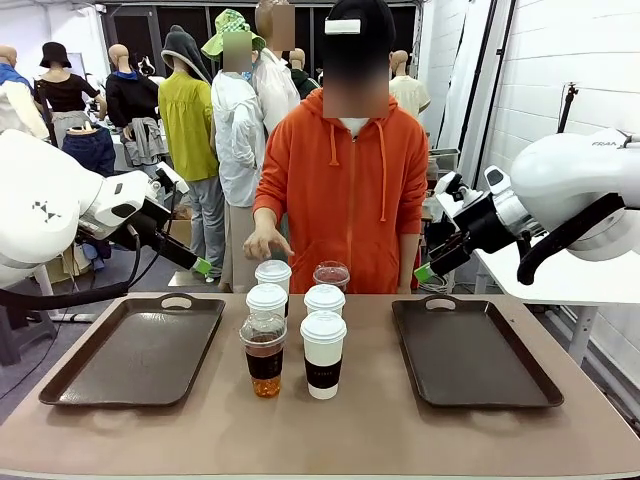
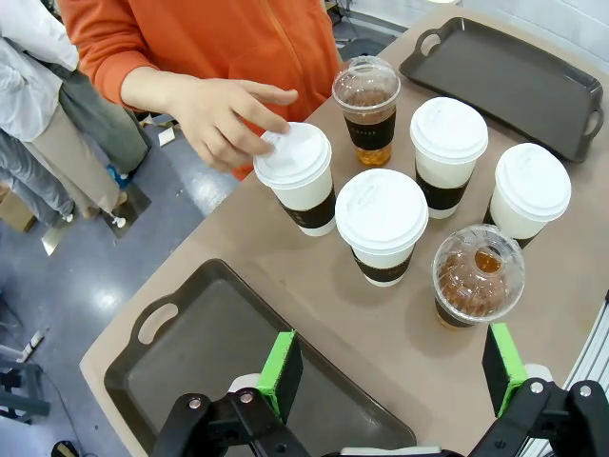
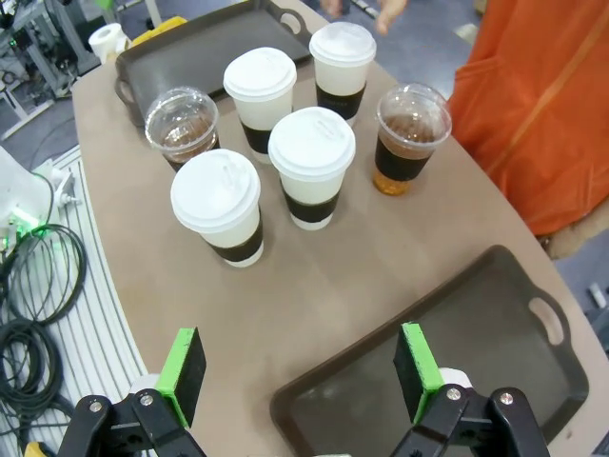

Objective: Distribute the coffee onto the tray.
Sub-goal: Pick up one iced Americano and place it on the right Handle tray.

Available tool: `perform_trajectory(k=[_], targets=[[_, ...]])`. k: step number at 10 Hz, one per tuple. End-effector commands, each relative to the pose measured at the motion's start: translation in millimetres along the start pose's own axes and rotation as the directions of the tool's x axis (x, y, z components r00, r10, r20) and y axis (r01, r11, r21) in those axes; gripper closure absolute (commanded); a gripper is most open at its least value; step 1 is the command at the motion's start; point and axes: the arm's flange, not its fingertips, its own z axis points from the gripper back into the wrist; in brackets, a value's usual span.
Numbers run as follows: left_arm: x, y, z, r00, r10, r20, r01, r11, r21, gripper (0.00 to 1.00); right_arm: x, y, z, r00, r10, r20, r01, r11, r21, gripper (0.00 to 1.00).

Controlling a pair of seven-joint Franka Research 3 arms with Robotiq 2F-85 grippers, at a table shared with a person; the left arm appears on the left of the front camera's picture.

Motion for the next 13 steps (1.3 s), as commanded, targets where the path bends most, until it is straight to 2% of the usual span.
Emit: perform_trajectory(k=[1, 6, 8, 11, 13], targets=[[-1, 1, 2, 1.000, 0.001, 0.009, 0.000, 1.000, -0.016, 0.00, -3, -2, -3, 1.000, 0.014, 0.010, -0.014, 1.000, 0.018, 0.00], [-1, 1, 2, 1.000, 0.001, 0.009, 0.000, 1.000, -0.016, 0.00, 0, 0, 0, 1.000, 0.003, -0.004, -0.003, 1.000, -0.002, 0.00], [-1, 1, 2, 1.000, 0.001, 0.009, 0.000, 1.000, -0.016, 0.00, 7, -12, 5, 0.999, -0.035, -0.022, 0.034, 0.999, -0.031, 0.00], [-1, 1, 2, 1.000, 0.001, 0.009, 0.000, 1.000, -0.016, 0.00, 26, -36, 17, 0.993, -0.031, -0.113, 0.023, 0.997, -0.076, 0.00], [-1, 1, 2, 1.000, 0.001, 0.009, 0.000, 1.000, -0.016, 0.00, 41, -57, 19, 0.974, 0.021, -0.224, -0.029, 0.999, -0.034, 0.00]])
